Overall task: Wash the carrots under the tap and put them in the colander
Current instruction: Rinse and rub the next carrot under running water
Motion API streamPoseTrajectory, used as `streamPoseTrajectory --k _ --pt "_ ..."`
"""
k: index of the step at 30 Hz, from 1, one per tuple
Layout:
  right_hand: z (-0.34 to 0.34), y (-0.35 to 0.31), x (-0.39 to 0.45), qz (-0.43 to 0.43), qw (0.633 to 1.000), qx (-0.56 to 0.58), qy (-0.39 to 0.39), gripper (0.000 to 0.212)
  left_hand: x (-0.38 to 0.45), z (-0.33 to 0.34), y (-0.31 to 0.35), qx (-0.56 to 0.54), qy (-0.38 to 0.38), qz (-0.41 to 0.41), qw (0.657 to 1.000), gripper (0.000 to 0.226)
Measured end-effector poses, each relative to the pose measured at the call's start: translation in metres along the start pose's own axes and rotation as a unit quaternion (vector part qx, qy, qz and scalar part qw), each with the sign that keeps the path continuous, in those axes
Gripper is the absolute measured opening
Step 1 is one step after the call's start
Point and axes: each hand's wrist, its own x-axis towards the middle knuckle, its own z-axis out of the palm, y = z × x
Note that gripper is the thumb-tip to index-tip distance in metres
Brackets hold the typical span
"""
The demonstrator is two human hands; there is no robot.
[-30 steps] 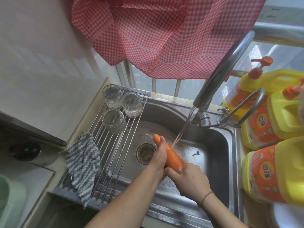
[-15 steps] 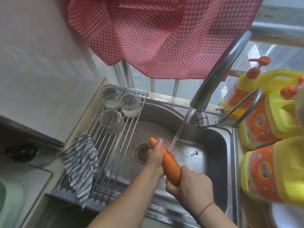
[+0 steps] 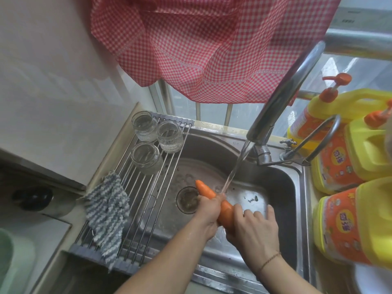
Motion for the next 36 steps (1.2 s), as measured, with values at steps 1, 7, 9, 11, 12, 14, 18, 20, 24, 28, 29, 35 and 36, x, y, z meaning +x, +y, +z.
streamPoseTrajectory --k 1,7,9,11,12,14,18,20,24,28,29,35,36 --pt "0.003 0.000 -0.001 -0.003 1.000 -0.004 0.007 0.054 -0.003 -0.001 0.003 0.007 0.013 0.011 1.000 0.042" --pt "-0.010 -0.005 -0.008 -0.007 0.980 0.196 -0.042 0.052 0.030 -0.003 0.000 -0.058 0.110 -0.052 0.991 0.101" --pt "-0.015 -0.001 -0.003 0.050 0.912 0.386 -0.129 0.049 0.008 -0.003 0.017 -0.072 0.078 -0.055 0.993 0.082" --pt "-0.007 0.000 0.002 0.086 0.834 0.525 -0.144 0.053 0.014 -0.007 0.024 -0.078 0.041 -0.071 0.994 0.073" --pt "-0.002 0.000 0.006 0.097 0.817 0.555 -0.123 0.056 0.018 -0.006 0.025 -0.086 0.013 -0.085 0.993 0.075" --pt "0.000 -0.002 0.013 0.100 0.818 0.556 -0.110 0.057 0.011 0.001 0.032 -0.126 -0.020 -0.109 0.986 0.079" --pt "0.000 -0.003 0.026 0.126 0.850 0.500 -0.113 0.051 -0.001 0.007 0.018 -0.135 -0.101 -0.075 0.983 0.046" --pt "0.002 -0.003 0.029 0.122 0.865 0.474 -0.115 0.054 -0.001 0.009 0.009 -0.167 -0.131 -0.042 0.976 0.044" --pt "0.006 -0.004 0.036 0.139 0.878 0.447 -0.102 0.047 -0.004 0.004 -0.001 -0.176 -0.154 -0.004 0.972 0.041" --pt "0.006 -0.009 0.050 0.202 0.815 0.526 -0.137 0.054 -0.005 0.000 -0.010 -0.176 -0.147 0.030 0.973 0.015" --pt "0.003 -0.010 0.050 0.225 0.781 0.562 -0.153 0.055 -0.008 0.000 -0.009 -0.181 -0.159 0.039 0.970 0.013" --pt "-0.002 -0.019 0.039 0.307 0.598 0.711 -0.204 0.044 -0.006 0.004 -0.008 -0.102 -0.085 0.040 0.990 0.031" --pt "0.001 -0.021 0.038 0.293 0.613 0.709 -0.193 0.041 -0.004 0.005 -0.005 -0.107 -0.070 0.029 0.991 0.042"
